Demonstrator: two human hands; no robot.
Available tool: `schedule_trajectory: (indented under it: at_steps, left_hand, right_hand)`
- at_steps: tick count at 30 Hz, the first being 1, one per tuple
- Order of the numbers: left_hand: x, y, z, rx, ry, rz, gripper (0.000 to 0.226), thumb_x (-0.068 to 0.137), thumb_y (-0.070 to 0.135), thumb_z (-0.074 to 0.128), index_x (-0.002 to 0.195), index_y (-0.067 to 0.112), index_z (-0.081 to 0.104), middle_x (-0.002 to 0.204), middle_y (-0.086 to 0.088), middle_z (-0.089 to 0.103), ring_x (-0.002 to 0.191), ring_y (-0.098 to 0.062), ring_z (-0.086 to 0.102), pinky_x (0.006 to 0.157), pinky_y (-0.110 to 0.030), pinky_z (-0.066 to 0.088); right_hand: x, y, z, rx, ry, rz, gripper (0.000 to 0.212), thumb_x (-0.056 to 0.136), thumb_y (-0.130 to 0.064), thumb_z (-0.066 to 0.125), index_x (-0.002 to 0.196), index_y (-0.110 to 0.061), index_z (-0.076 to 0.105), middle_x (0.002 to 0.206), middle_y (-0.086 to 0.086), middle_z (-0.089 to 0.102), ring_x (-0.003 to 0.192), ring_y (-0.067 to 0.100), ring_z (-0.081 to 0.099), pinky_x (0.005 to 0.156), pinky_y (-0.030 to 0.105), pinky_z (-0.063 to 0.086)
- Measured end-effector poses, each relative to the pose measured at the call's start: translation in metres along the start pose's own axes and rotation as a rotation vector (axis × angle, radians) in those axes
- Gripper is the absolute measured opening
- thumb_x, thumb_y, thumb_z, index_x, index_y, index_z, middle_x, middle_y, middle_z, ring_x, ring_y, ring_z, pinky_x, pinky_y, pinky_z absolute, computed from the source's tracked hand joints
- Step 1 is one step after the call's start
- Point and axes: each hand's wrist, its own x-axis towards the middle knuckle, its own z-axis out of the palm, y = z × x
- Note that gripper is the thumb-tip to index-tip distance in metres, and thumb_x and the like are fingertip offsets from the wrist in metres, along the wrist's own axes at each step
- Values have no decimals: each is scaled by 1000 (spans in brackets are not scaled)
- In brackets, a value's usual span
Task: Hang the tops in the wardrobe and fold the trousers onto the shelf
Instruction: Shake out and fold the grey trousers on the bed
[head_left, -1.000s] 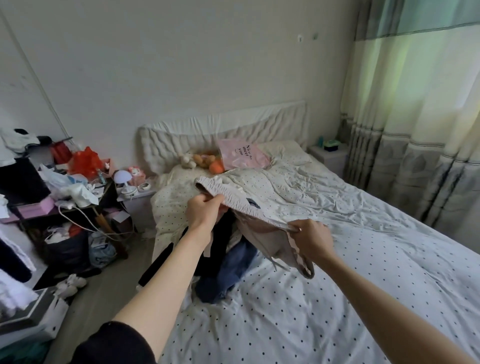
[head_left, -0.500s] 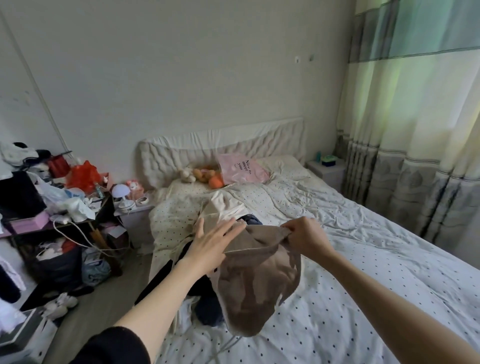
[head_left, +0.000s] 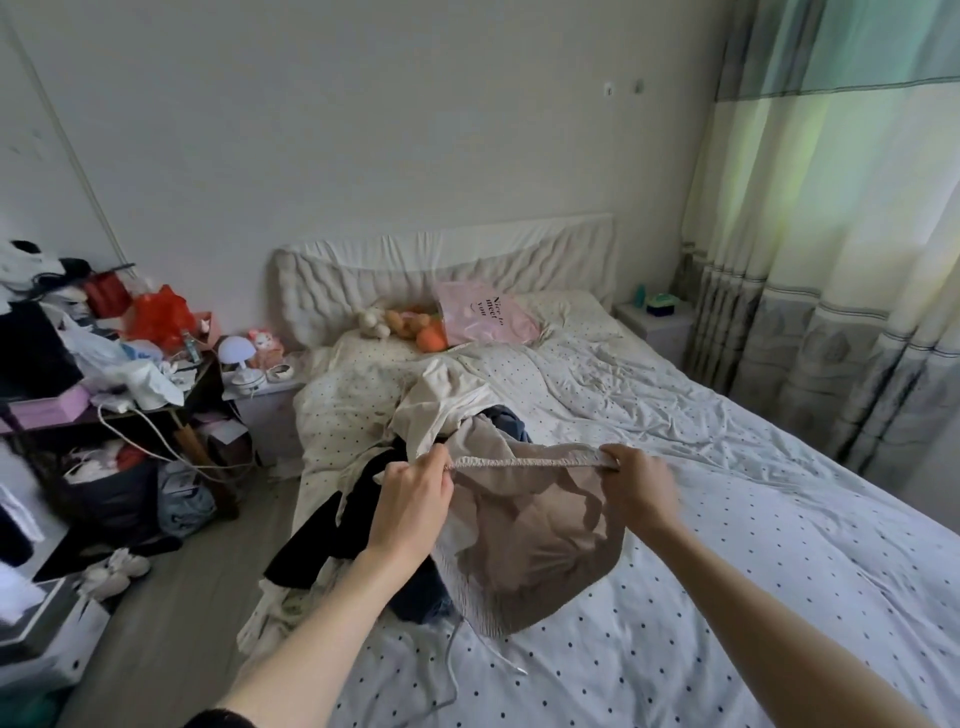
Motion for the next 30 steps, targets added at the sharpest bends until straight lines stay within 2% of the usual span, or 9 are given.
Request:
schedule_trajectory:
  at_steps: [2, 5, 7, 9, 11, 15, 21, 27, 30]
  left_hand:
    - [-21, -1, -1, -18, -70, -10, 20, 67, -12, 74, 71, 1, 60, 43, 1, 46, 34, -18, 48, 50, -29, 42]
    - [-63, 1, 1, -53, -165, -116, 8, 82, -6, 63, 88, 0, 64, 57, -9, 60, 54, -29, 60, 59, -30, 36]
    - [-83, 9, 3, -106, -222, -228, 21, 94, 6, 49, 109, 4, 64, 78, -13, 68, 76, -33, 62, 66, -32, 35]
    - [-94, 24, 0, -155, -237, -230, 28, 96, 8, 46, 118, 8, 63, 83, -14, 70, 79, -32, 61, 72, -33, 38]
    - [-99, 44, -8, -191, -212, -209, 29, 96, 7, 46, 119, 8, 64, 83, -15, 70, 78, -33, 60, 76, -33, 39]
    - [-96, 93, -25, -199, -98, -170, 25, 92, 5, 53, 113, 4, 67, 79, -20, 69, 78, -39, 59, 76, -35, 42]
    - [-85, 190, -27, -176, -20, -151, 23, 93, 12, 53, 110, 5, 66, 84, -19, 69, 86, -38, 57, 75, -43, 47]
    - [-81, 286, -14, -149, -42, -125, 24, 91, 6, 53, 112, 5, 65, 87, -15, 71, 82, -34, 61, 72, -32, 42]
    - [-68, 313, -14, -141, -60, -111, 23, 90, 2, 53, 109, 2, 66, 85, -14, 71, 75, -33, 64, 70, -28, 36]
  right_hand:
    - [-15, 2, 7, 31, -35, -1, 33, 76, 3, 52, 96, -15, 71, 79, 8, 71, 66, 23, 58, 49, 26, 40]
    - [-48, 14, 17, 17, -66, -45, 39, 71, 5, 51, 93, -20, 72, 77, 8, 70, 70, 27, 61, 55, 29, 40]
    - [-67, 24, 17, 39, -87, -51, 31, 69, 6, 51, 82, -14, 72, 72, 11, 68, 70, 32, 62, 56, 32, 41]
    - [-83, 33, 9, 68, -91, -26, 24, 67, 5, 54, 75, -10, 71, 67, 12, 67, 66, 32, 59, 52, 31, 36]
    - [-91, 40, -6, 95, -63, -6, 22, 70, 4, 55, 74, -11, 70, 67, 11, 66, 64, 31, 58, 52, 29, 36]
    - [-92, 63, -46, 64, 29, -59, 20, 77, -3, 59, 88, -13, 72, 77, 11, 69, 72, 32, 61, 58, 32, 42]
    - [-95, 111, -115, 167, 172, -155, 22, 76, -3, 60, 92, -11, 73, 81, 12, 71, 77, 34, 63, 62, 35, 47]
    - [-93, 184, -196, 189, 280, -220, 33, 75, -3, 59, 102, -17, 72, 89, 11, 72, 84, 34, 64, 67, 34, 45]
    - [-89, 195, -223, 201, 337, -293, 39, 73, -6, 49, 102, -16, 72, 89, 12, 72, 81, 36, 63, 64, 33, 41]
